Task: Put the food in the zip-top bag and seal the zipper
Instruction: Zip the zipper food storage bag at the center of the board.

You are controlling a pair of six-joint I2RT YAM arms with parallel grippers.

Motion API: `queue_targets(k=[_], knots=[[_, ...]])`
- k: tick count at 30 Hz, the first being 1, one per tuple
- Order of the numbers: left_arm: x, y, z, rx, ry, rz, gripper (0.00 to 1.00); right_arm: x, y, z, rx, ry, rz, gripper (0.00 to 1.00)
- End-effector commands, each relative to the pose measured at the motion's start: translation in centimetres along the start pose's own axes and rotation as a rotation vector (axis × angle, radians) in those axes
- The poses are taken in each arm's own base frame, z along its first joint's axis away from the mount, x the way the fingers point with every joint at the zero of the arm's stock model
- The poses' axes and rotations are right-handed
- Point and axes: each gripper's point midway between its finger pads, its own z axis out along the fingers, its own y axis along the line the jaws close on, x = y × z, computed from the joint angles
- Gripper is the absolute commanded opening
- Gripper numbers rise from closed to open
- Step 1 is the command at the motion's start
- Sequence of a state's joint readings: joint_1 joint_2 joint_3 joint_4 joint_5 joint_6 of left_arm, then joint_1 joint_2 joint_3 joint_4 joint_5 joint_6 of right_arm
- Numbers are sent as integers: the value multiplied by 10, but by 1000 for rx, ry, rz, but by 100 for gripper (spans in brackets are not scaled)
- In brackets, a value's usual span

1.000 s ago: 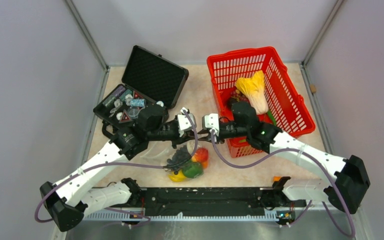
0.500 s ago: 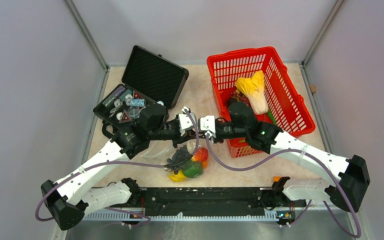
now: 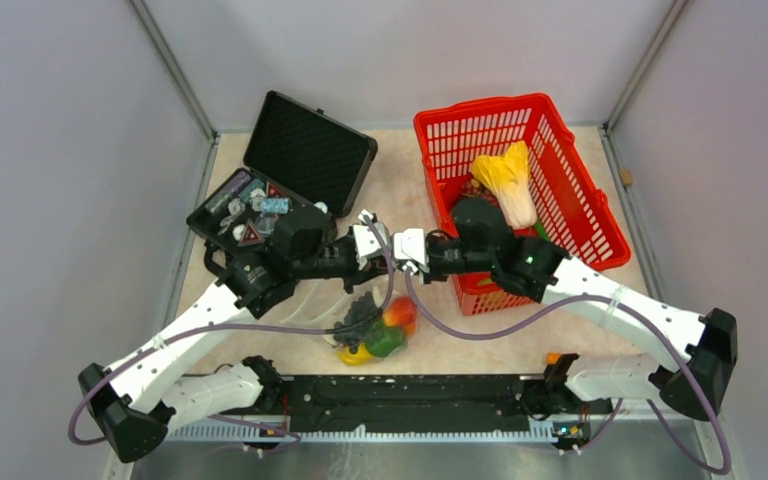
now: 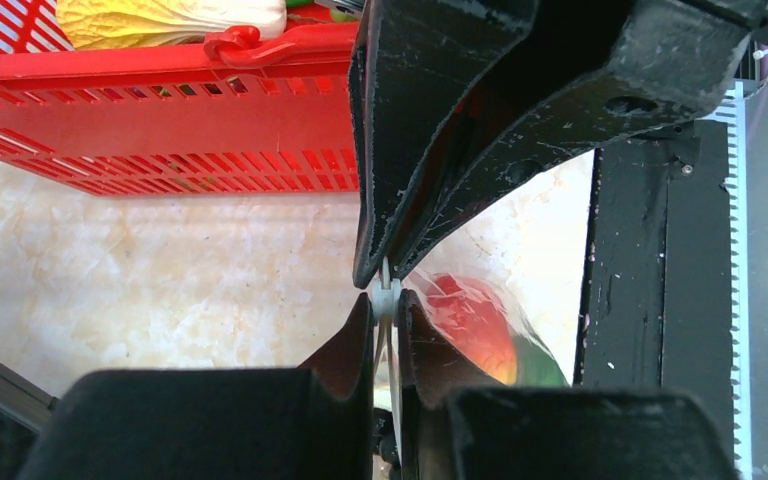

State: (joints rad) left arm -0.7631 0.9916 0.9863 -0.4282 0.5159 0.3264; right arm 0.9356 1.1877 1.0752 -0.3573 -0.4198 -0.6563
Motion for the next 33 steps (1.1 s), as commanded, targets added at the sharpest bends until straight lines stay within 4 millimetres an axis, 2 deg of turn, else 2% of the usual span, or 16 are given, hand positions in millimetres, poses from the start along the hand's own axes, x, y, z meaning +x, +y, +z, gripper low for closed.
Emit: queue_targets(k=[1, 4, 14, 25, 29, 32, 33], knots=[[-12, 3, 3, -7, -19, 13, 0, -16, -4, 8, 12, 7, -58, 5], [-12, 4, 3, -15, -17, 10, 0, -15, -2, 10, 8, 17, -63, 0], [-7, 7, 0, -44, 0, 10, 0, -10, 3, 13, -2, 59, -52, 0], [17, 8, -9, -97, 76, -23, 0, -6, 3, 15, -3, 85, -26, 0], [8, 6, -8, -82, 26, -21, 0, -11, -1, 15, 37, 38, -43, 1], [-5, 4, -5, -53, -8, -13, 0, -15, 1, 17, 35, 4, -47, 26], [-7, 4, -4, -45, -9, -14, 0, -15, 1, 17, 30, 5, -50, 30]])
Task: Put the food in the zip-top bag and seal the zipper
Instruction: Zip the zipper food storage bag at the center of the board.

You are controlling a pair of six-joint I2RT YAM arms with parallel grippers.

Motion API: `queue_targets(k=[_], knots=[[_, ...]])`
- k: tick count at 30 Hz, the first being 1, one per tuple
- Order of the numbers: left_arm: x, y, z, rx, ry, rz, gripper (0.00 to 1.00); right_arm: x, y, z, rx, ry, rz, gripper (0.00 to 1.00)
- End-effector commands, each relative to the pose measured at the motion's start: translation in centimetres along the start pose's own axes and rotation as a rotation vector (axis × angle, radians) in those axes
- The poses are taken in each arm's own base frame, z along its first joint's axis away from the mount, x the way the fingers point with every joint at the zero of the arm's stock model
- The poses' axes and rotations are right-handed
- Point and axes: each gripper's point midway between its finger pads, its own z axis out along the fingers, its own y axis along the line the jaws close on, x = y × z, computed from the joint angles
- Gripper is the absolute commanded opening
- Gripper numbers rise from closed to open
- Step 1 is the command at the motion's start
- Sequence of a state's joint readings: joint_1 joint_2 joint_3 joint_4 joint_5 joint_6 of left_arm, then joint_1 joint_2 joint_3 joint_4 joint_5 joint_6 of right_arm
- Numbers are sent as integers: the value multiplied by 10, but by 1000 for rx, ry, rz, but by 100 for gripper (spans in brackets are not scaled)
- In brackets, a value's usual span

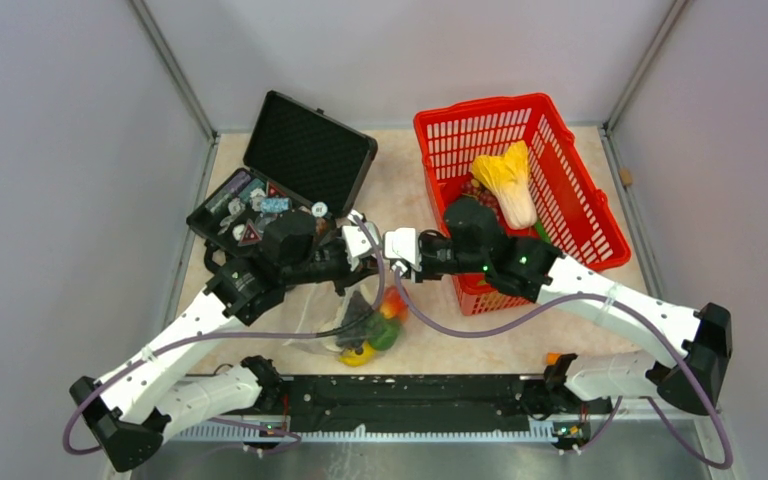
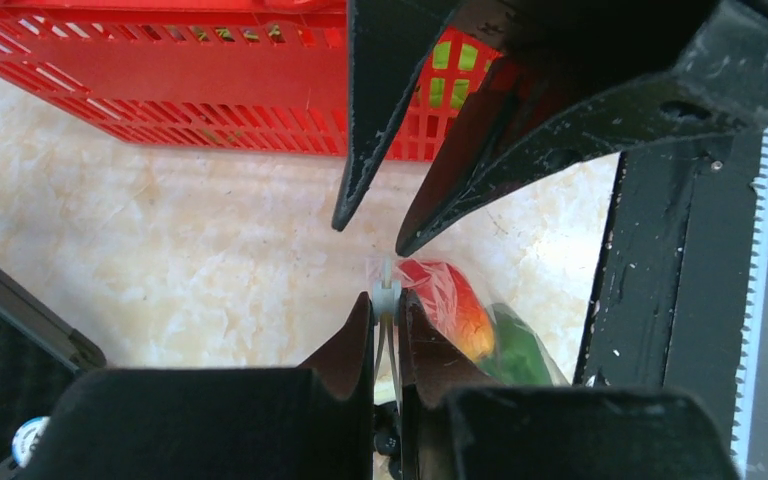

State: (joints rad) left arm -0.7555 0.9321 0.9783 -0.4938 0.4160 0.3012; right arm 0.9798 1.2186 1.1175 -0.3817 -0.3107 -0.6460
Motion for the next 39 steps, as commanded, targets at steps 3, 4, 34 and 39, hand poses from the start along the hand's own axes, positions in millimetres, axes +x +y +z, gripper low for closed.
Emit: queue_targets(k=[3, 4, 34, 39], knots=[[-20, -8, 17, 77, -53, 14, 0, -11, 4, 14, 1, -38, -59, 32], [-21, -8, 18, 79, -57, 13, 0, -11, 4, 15, 4, -41, -63, 32], [-21, -9, 14, 63, -105, 42, 0, -27, 9, -16, -69, -197, -59, 15], [-19, -10, 14, 70, -95, 44, 0, -28, 7, -18, -65, -194, -64, 14]])
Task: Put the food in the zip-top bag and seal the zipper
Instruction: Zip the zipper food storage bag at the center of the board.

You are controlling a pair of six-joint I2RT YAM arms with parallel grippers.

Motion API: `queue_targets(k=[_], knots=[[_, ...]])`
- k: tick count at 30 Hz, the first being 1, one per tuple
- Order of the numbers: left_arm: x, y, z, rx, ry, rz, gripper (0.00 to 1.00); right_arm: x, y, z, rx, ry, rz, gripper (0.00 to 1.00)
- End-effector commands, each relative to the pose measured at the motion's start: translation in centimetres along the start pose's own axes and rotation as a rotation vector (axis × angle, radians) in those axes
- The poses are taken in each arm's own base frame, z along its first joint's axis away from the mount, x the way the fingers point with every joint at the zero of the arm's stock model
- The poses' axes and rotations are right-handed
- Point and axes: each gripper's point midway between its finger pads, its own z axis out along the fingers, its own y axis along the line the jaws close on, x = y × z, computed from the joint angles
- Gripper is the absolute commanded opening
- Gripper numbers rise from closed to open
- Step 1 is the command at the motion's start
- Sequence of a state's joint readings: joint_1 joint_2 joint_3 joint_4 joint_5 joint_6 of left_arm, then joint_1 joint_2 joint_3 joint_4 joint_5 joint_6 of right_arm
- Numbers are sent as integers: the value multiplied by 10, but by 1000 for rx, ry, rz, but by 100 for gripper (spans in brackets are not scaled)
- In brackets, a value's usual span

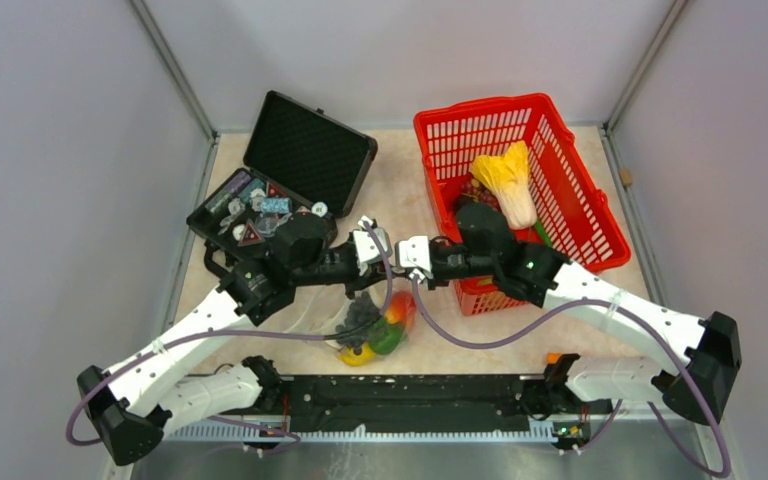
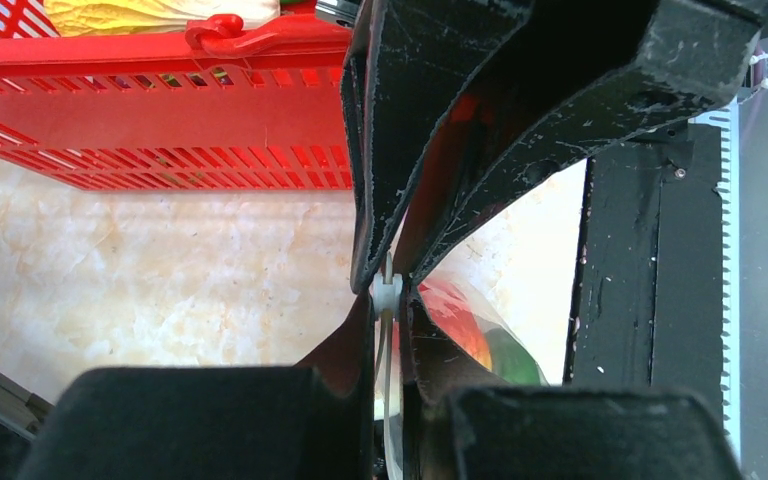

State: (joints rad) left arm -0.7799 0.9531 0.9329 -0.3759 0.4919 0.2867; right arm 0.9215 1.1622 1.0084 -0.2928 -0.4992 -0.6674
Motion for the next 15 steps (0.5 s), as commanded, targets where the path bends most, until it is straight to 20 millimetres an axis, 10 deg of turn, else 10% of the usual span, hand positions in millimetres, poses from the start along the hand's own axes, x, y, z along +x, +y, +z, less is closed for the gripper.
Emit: queue_targets(k=[1, 11, 15], knots=[[-11, 4, -1, -8, -24, 29, 0, -33, -9, -11, 13, -77, -57, 14], [-14, 5, 2, 1, -21, 34, 0, -34, -11, -7, 22, -95, -45, 16], [-11, 6, 2, -7, -9, 29, 0, -30, -10, -6, 13, -78, -42, 0]])
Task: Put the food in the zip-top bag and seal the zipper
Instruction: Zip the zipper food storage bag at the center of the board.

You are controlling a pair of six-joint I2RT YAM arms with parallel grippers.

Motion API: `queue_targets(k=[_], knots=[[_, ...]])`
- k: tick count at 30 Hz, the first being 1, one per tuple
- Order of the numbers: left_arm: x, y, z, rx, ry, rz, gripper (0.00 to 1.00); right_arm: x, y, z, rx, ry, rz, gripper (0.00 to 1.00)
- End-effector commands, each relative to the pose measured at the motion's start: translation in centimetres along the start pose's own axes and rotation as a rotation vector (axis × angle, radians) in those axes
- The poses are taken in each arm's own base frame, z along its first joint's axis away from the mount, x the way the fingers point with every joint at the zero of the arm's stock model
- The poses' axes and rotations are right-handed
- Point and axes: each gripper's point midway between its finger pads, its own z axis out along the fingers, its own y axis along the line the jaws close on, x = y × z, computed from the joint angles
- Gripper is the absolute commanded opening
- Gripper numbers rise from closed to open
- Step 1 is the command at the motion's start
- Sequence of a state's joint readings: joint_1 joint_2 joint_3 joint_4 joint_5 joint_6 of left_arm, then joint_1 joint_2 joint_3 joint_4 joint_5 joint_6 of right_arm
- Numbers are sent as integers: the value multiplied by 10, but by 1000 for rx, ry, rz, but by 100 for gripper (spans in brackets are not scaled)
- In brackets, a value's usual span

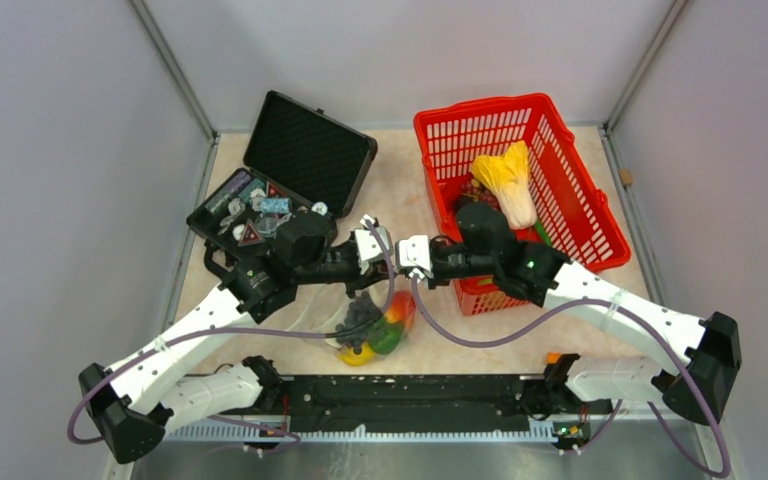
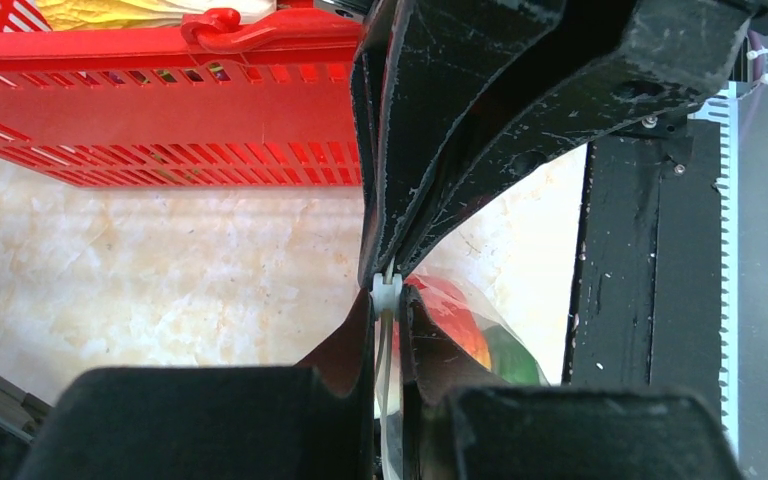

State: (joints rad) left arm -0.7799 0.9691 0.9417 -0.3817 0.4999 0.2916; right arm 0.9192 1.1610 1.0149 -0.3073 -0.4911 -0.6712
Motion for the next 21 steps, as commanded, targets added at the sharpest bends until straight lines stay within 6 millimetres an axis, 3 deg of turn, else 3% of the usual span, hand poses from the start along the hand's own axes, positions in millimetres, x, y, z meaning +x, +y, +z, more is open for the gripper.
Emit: queue_targets(k=[1, 21], knots=[[-11, 6, -2, -22, -14, 28, 0, -31, -8, -4, 4, -87, -41, 0], [8, 18, -18, -132, 79, 14, 0, -25, -15, -1, 67, -71, 22, 0]])
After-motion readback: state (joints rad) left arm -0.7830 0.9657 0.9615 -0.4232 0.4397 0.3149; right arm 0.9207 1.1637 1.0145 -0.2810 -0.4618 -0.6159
